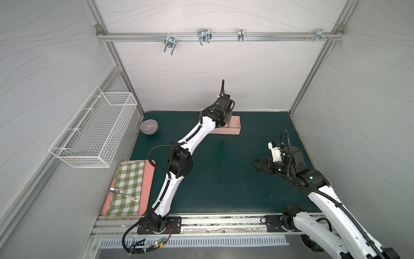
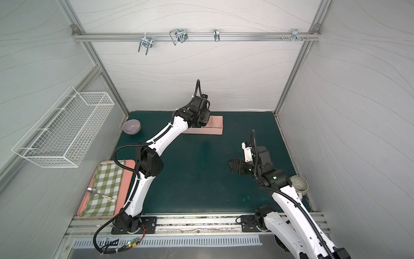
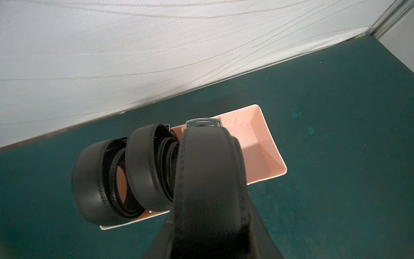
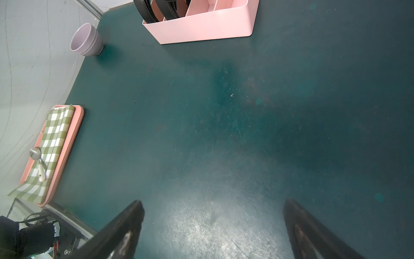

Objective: Place the belts into the storage roll
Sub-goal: Place the belt in the container.

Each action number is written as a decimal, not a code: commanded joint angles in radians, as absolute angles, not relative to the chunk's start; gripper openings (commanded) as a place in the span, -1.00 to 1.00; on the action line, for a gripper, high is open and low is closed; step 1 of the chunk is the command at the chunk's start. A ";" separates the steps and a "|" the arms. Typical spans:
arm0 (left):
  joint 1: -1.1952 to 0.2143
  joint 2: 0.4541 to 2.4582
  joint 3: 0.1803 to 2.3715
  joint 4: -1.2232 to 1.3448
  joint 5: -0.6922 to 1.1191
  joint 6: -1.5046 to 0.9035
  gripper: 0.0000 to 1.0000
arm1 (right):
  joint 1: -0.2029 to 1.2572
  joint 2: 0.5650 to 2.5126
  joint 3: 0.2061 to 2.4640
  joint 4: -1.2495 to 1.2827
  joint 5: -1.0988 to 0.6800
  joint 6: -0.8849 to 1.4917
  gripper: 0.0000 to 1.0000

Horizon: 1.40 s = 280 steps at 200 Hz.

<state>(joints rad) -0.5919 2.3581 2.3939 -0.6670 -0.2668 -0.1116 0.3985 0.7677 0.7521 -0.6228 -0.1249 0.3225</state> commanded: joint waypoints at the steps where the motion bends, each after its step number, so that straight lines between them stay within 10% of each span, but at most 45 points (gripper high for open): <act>1: -0.581 2.391 2.412 -0.552 -0.240 -0.145 -0.87 | 0.390 0.755 0.737 -0.628 -0.137 0.311 0.98; 280: -0.614 2.565 2.296 -0.299 -0.472 -0.244 -1.00 | 0.384 0.750 0.709 -0.593 -0.152 0.311 0.98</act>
<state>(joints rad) -0.6014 2.5893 2.3463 -0.3378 -0.4004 -0.2661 0.3901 0.7624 0.7158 -0.6067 -0.1387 0.3222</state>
